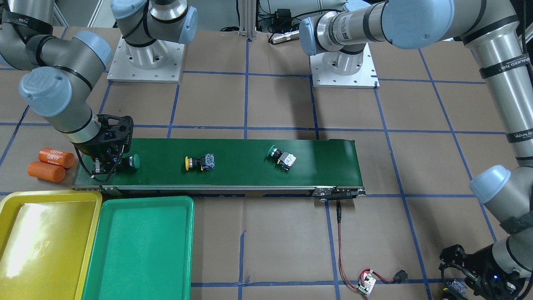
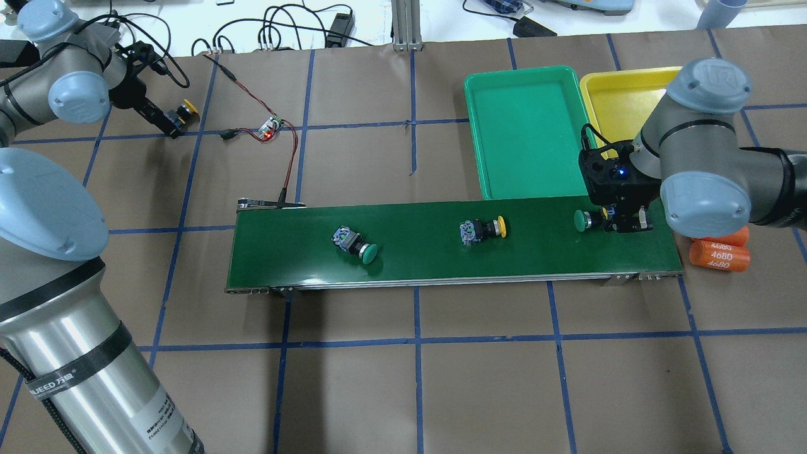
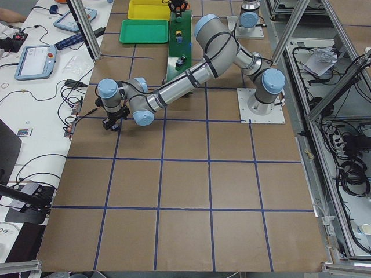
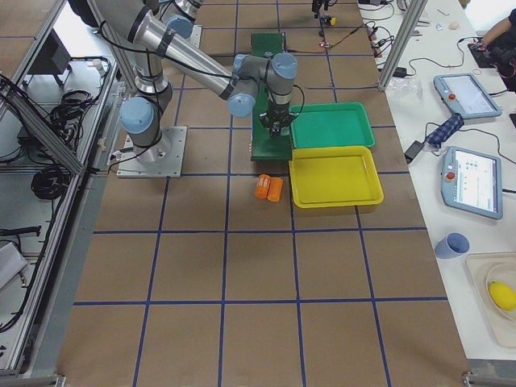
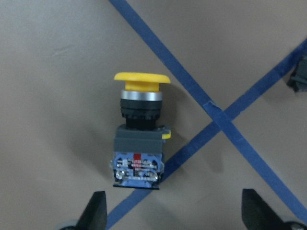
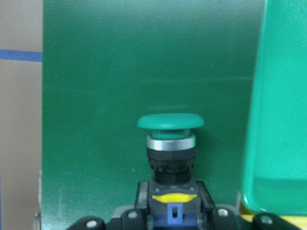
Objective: Sort buttons by color to trays
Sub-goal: 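Place green-cap button in green tray with right while left lifts yellow-cap button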
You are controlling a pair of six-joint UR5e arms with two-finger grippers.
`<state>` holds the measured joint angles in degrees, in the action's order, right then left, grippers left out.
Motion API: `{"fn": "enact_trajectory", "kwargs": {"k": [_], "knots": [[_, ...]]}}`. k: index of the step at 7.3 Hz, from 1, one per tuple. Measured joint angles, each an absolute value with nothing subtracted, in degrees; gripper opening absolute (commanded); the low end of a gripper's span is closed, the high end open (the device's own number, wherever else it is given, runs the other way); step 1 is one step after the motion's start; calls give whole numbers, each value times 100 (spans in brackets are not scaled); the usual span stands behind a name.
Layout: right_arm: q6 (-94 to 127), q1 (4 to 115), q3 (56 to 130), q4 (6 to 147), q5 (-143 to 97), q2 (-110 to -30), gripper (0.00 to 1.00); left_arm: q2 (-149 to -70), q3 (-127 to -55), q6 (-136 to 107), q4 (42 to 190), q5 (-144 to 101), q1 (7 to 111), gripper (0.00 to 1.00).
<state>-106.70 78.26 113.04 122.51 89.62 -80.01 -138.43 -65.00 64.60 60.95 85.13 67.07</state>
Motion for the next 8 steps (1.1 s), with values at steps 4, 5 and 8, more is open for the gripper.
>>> {"fn": "enact_trajectory", "kwargs": {"k": [4,5,8], "knots": [[-10896,7900,9806,12550,8568,-6657,61,-14065,-6247,6477,6192,8377,6687,100],[-10897,7925,9526,12753,8443,-6190,100,-14073,-6243,6478,6236,8333,6684,94],[-10931,8044,9279,12854,8439,-5849,100,-14153,-6239,6478,6258,8046,6665,31]]}}
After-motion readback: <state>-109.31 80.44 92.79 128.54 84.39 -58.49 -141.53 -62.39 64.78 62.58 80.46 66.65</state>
